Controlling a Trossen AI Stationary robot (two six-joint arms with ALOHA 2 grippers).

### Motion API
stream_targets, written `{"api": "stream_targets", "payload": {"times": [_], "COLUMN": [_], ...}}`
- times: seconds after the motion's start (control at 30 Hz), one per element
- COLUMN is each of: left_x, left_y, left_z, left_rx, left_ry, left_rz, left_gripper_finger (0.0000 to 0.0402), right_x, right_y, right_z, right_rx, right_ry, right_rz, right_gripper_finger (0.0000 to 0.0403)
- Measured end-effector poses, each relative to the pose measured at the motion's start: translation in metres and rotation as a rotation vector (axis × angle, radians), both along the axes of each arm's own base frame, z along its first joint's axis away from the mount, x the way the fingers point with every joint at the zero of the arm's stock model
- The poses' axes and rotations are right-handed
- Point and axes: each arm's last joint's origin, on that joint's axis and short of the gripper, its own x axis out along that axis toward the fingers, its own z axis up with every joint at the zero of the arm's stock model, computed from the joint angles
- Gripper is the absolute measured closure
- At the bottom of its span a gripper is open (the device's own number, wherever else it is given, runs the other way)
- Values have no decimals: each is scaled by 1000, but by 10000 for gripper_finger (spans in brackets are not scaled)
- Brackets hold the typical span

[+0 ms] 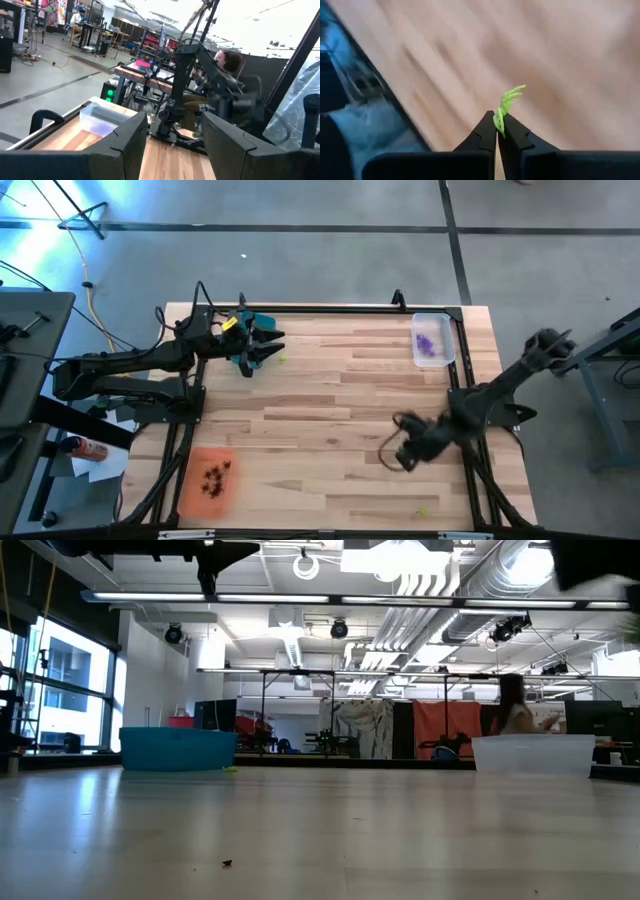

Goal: Sort Halloween decoration
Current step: Put the green spider toy into the blue bin

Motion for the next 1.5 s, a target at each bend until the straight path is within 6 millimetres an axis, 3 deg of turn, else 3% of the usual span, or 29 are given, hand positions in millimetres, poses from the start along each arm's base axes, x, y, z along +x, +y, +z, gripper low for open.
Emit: {"api": "stream_targets", "payload": {"times": [0.3,0.43,0.57,0.73,0.87,1.03,1.5], "left_x": [3,17,41,62,71,75,91], "left_y": [0,-3,-8,-12,-19,-26,-30], "left_z": [-1,2,4,6,2,-3,-14], "left_rx": [-3,21,110,157,204,273,274], "left_ry": [9,31,82,161,201,222,217], "left_rz": [-4,-33,-75,-120,-164,-205,-202], "left_gripper_finger": [229,229,229,229,229,229,229], "right_x": [65,93,123,152,163,166,167], "right_y": [-85,-119,-140,-154,-160,-164,-164], "right_z": [64,78,90,108,120,130,130], "right_rx": [-450,-571,-631,-716,-768,-783,-762], "right_ry": [-496,-559,-593,-593,-582,-595,-618], "right_rz": [261,361,511,638,707,744,761], "right_gripper_finger": [402,402,402,403,403,403,403]}}
